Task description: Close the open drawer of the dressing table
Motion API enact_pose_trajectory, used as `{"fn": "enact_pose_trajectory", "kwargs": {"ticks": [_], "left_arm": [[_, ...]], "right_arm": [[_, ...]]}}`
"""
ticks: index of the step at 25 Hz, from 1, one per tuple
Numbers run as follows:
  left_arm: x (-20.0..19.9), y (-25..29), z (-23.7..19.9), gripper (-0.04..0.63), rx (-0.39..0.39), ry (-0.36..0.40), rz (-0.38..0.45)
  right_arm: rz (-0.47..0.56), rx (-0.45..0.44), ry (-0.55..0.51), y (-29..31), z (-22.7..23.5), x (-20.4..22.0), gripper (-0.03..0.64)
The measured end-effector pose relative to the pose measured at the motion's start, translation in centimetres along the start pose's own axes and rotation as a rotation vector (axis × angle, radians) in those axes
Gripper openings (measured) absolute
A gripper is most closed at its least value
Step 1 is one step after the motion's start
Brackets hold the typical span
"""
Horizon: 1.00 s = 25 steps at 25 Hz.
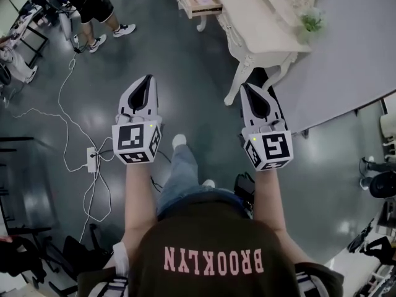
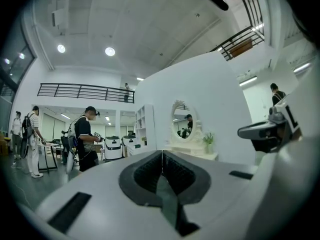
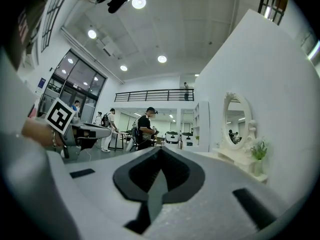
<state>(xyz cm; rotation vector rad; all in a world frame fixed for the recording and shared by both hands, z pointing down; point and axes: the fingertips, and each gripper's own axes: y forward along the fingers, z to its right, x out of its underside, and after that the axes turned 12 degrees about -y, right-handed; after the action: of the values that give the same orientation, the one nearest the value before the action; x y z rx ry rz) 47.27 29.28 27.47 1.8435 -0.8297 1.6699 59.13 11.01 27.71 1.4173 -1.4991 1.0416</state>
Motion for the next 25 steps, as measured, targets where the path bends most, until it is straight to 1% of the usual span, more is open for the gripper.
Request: {"fn": "enact_pose_trajectory", "kwargs": {"ticks": [5, 10, 18, 22, 25], "left_arm": [[-0.4, 6.1, -3.3, 0.005, 0.022, -0.011, 0.002], [-1.0, 12.6, -6.8, 0.005, 0.046, -0.011, -0.003], [-1.8, 22.1, -14.7, 0.005, 0.079, -0.006, -0.038], [-2.3, 25.8, -18.3, 0.005, 0.1, -0.012, -0.044], [-1.9, 27.9, -20.1, 0.005, 0.111, -0.026, -0.045]], "right_arm": [[-0.008, 0.006, -0.019, 6.6, 1.3, 0.4, -0.003], [-0.022, 0.025, -0.01, 13.3, 2.9, 1.1, -0.003], [-0.033, 0.053, 0.008, 25.2, 3.7, 1.4, -0.003], [-0.049, 0.081, -0.004, 30.3, 3.8, 1.3, -0.003], [-0.066, 0.081, -0.013, 32.7, 3.5, 1.8, -0.003]]}}
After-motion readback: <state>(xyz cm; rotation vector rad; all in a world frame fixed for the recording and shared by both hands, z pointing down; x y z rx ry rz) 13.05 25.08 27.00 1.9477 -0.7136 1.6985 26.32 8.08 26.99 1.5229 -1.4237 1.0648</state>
